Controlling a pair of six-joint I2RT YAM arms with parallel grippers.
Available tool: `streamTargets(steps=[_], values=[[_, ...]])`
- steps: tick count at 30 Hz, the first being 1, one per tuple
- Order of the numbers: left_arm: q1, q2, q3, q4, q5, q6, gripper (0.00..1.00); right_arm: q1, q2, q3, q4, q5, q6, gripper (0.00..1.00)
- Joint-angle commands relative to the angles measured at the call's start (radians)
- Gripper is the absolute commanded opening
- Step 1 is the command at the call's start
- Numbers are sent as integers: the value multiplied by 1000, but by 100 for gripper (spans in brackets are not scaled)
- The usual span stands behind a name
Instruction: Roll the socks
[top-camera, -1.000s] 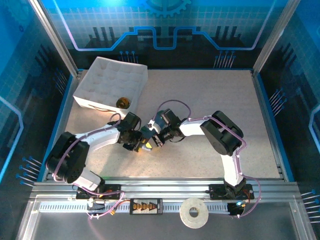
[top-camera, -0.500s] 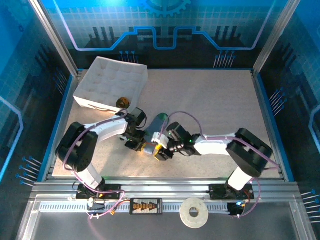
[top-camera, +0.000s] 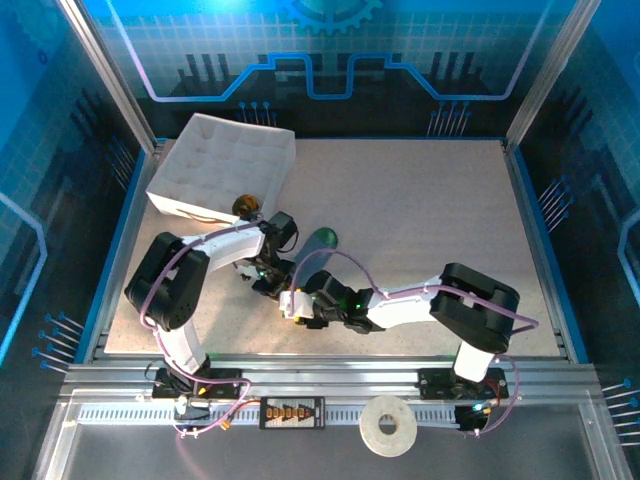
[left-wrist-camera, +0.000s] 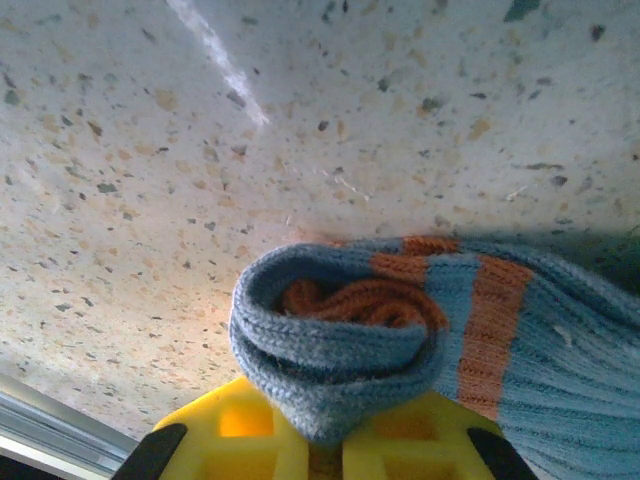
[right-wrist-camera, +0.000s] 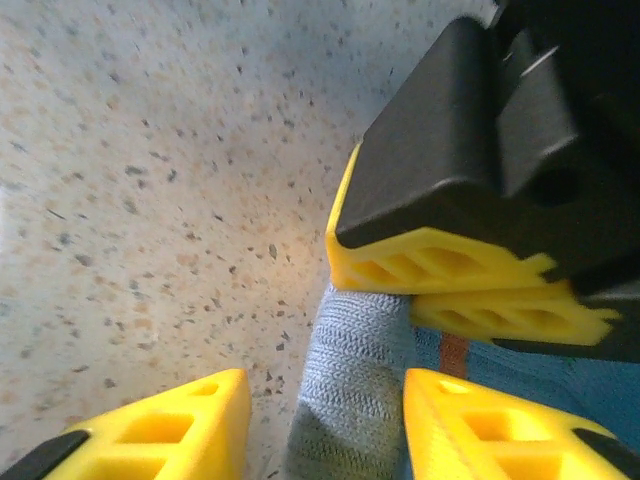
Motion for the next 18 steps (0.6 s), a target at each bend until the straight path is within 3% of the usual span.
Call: streamTargets(steps=[1,3,10,11,14,18], values=[[-1,64,-17,-54,1,26,0,14,48,53,-10,109,-26,38],[-2,64,-13,-59,2,32,0,14,71,65,-23,137,-24,34],[10,-12,-33,-40,-14,17,0,2,85,64,-103,98,42,1],[12,-42,-42,-20,-22,9,5,-4,79,58,-113,74,61,0],[26,-129,-83,45,-42,-18,35,-35,78,51,-154,-18,127,0],[63,-226,-137,104,-49,-24,58,-85,89,41,-182,-157,217,0]])
